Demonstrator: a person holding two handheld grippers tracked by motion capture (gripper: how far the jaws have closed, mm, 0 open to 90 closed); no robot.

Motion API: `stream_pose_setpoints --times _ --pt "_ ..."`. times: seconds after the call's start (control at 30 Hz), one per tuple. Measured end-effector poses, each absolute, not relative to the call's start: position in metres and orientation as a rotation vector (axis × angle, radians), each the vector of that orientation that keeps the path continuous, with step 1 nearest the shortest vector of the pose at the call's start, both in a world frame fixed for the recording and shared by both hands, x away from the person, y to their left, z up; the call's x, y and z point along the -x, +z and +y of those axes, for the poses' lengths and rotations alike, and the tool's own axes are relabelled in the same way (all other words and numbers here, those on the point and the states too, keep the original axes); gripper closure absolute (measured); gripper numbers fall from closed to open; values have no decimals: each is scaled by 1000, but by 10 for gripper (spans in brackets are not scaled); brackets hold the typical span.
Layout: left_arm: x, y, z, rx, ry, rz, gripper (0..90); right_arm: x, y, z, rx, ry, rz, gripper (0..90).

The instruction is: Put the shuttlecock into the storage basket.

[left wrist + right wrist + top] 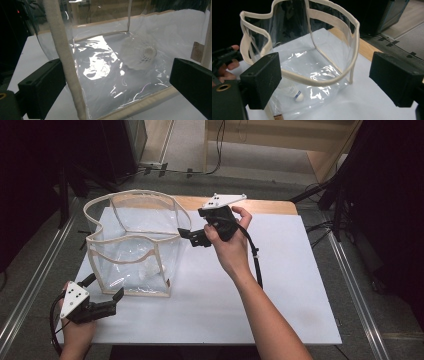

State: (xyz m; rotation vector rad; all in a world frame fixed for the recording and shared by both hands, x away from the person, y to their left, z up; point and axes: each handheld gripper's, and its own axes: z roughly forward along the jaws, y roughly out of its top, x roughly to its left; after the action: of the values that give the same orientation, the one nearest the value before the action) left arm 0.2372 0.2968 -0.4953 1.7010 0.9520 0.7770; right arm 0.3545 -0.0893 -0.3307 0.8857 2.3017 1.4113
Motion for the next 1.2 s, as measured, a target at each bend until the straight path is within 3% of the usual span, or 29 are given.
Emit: stream_pose_setpoints --times 0.03,1.2 --pt "-237 -495 297 -1702 777 952 10 -354 -332 -90 -897 1402 2302 0" --pt "-237 -495 297 -1701 776 951 10 -344 -372 -139 -966 1292 2305 0"
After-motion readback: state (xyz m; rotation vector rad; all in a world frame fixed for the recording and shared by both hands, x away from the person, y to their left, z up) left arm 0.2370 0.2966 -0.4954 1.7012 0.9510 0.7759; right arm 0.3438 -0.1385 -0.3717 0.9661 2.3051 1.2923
